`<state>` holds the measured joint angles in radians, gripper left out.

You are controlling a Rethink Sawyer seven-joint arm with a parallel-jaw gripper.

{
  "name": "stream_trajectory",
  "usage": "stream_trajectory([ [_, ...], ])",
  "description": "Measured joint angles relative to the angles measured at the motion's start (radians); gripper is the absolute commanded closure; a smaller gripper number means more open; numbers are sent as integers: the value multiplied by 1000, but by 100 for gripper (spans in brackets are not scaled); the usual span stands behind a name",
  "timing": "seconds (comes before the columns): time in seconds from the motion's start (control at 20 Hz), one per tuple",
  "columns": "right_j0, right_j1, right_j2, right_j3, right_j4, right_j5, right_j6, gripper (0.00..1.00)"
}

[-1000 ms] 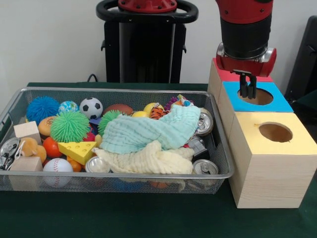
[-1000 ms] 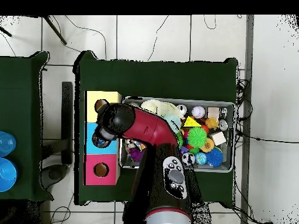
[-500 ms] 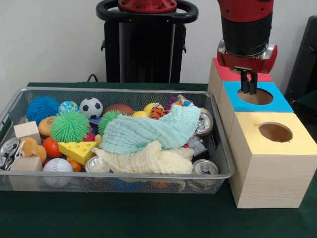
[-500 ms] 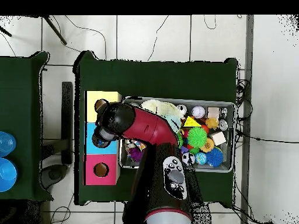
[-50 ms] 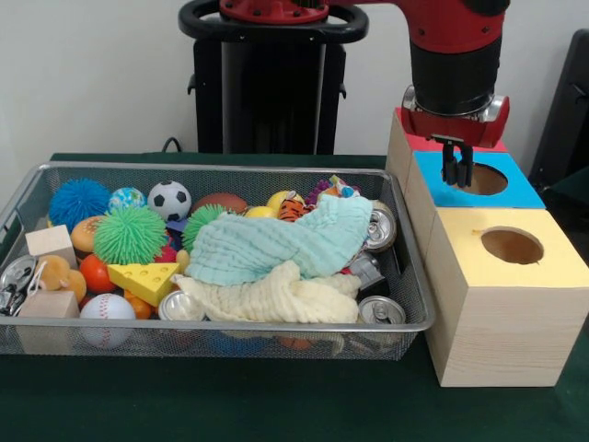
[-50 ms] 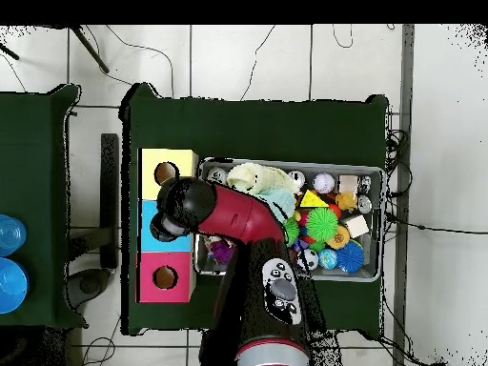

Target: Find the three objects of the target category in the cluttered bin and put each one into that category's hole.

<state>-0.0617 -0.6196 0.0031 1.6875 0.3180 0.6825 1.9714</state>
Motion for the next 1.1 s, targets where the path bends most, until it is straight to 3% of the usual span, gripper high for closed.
stream_trajectory([
  [0.25,1,-4,5,21,-24,-67,0,100],
  [1.1,2,-9,11,20,-55,-80,0,100],
])
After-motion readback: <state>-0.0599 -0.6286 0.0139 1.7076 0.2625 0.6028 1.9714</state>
